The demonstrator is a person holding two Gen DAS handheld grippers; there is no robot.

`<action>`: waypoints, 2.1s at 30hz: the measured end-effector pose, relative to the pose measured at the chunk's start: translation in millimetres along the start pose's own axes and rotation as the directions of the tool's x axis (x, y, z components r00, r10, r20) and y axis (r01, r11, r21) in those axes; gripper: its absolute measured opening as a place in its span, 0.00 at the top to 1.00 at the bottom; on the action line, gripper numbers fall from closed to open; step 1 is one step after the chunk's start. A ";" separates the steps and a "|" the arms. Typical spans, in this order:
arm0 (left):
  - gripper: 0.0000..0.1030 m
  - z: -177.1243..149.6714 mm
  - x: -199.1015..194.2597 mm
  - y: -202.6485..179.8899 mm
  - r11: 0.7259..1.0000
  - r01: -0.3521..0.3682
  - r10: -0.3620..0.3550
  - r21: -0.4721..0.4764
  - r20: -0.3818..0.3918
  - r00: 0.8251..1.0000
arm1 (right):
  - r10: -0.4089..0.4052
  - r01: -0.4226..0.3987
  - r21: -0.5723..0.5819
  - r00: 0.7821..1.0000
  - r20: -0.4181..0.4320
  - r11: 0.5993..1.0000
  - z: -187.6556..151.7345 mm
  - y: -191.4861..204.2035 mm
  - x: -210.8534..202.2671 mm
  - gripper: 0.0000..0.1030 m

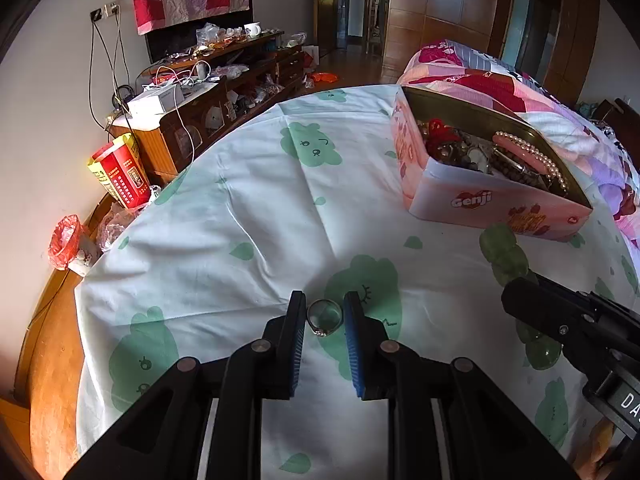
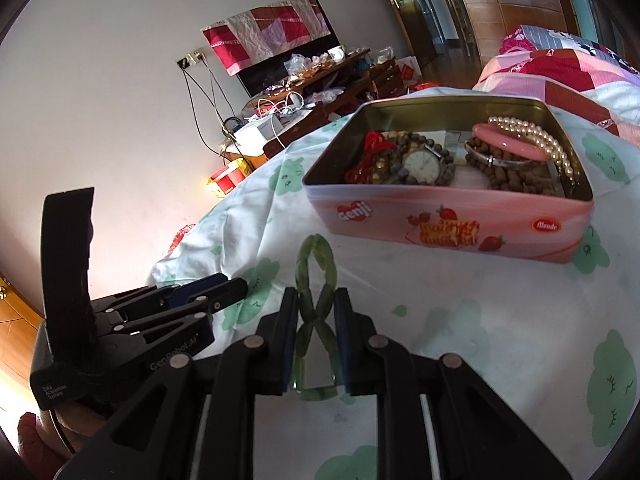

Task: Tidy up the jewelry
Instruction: 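Grasp the green jade bangle with the right gripper while the left grasps the silver ring, then carry the green bangle in the right gripper over the tin while the left carries the ring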

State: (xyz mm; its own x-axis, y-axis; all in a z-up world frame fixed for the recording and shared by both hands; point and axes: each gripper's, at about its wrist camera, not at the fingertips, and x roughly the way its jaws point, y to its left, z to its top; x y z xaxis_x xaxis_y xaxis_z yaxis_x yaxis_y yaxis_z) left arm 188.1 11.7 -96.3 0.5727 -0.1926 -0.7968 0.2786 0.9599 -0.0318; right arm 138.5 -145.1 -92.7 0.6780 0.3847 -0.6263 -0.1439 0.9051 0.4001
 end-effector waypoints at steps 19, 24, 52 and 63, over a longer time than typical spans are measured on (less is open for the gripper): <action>0.81 -0.2 -2.9 2.9 1.000 0.003 -0.003 -0.004 -0.003 1.000 | 0.002 -0.002 0.023 1.000 -0.008 1.000 1.0 -2.8 2.2 0.80; 0.82 -0.5 -3.7 5.4 1.000 0.005 -0.005 -0.003 -0.001 1.000 | 0.002 -0.002 0.025 1.000 -0.006 1.000 1.3 -4.5 2.1 0.80; 0.82 -8.7 -54.0 -27.5 0.997 -0.048 0.060 -0.067 0.186 0.981 | -0.081 0.079 0.022 0.977 0.196 0.997 -0.6 -0.1 -41.3 0.80; 0.82 2.1 -70.9 -43.2 0.997 0.031 -0.012 -0.075 0.244 0.970 | -0.144 0.146 0.015 0.952 0.269 0.989 2.9 -1.9 -79.5 0.80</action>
State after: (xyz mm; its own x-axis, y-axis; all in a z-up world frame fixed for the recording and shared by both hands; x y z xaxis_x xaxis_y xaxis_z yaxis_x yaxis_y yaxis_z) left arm 137.1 -16.6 -37.2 0.7400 -0.2476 -0.6254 0.2376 0.9661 -0.1013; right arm 86.9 -177.9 -41.7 0.8604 0.1868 -0.4742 -0.0328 0.9487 0.3144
